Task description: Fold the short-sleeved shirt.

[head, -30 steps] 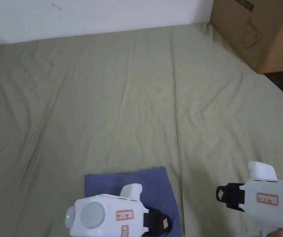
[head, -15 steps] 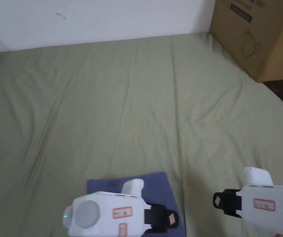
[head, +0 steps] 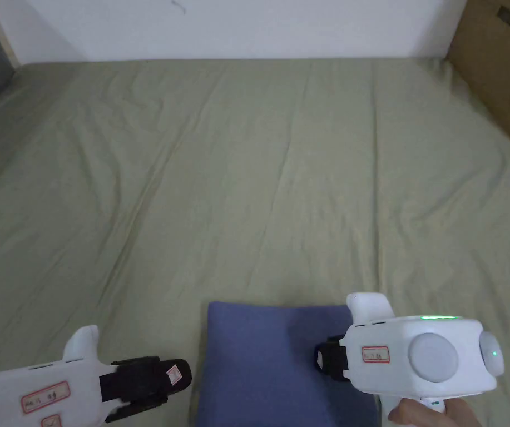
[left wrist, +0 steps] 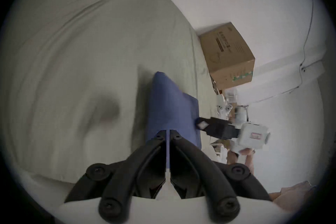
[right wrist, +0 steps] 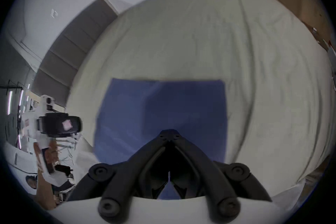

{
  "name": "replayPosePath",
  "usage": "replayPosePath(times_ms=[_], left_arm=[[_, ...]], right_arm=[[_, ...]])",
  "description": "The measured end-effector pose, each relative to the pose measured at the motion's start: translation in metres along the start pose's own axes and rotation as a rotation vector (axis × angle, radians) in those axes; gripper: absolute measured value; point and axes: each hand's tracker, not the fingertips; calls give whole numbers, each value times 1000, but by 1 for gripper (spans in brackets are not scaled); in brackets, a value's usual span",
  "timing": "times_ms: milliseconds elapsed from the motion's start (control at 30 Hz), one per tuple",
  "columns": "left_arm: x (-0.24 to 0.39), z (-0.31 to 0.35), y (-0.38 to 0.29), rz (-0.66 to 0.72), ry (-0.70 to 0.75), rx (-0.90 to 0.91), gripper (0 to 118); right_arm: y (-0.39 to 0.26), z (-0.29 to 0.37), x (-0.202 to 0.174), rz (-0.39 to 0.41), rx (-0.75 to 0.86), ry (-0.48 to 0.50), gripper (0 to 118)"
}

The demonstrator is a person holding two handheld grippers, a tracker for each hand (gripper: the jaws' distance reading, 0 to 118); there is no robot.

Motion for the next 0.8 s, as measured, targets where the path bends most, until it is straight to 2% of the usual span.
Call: replayPosePath(times_ms=[67,100,167,200,233,267,300,400,467,500,567,667,700,733,800], left_arm=[[-11,-1,-3,69,-79,21,3],[-15,-3,-3,86,-103,15,4],[-17,-10,-1,83,-83,14,11],[-19,-15,1,76,-75,13,26],[-20,-20,3,78,-71,8,53],[-32,-27,9,94,-75,-10,67],[-33,-33,12,110,-98,-44,74],[-35,-53,17,137,-169,-69,82],[-37,-72,20,140,-167,-102,107],[-38,-81,21,143,-168,-130,111],[-32,-90,22,155,-247,-103,115],[-29,-105,25,164,-245,-131,113],[-28,-111,25,163,-272,-180,106],[-27,-116,25,162,-302,-216,86],[-20,-119,25,71,-151,-237,64]], right_arm=[[-3,-14,4,-25,-1,-2,0],[-3,-9,6,-62,15,12,0],[0,-2,10,-59,18,30,0],[0,0,11,-52,14,31,0],[0,1,11,-46,10,30,0],[-1,0,11,-45,9,30,0],[-1,0,12,-51,9,31,0],[-2,-1,10,-64,13,29,0],[-2,-1,9,-65,14,26,0],[-2,-1,9,-64,12,24,0],[0,-1,9,-60,8,23,0],[0,0,7,-61,5,20,0],[0,-1,7,-62,4,19,0],[0,0,6,-61,4,17,0],[0,1,3,-58,4,9,0]])
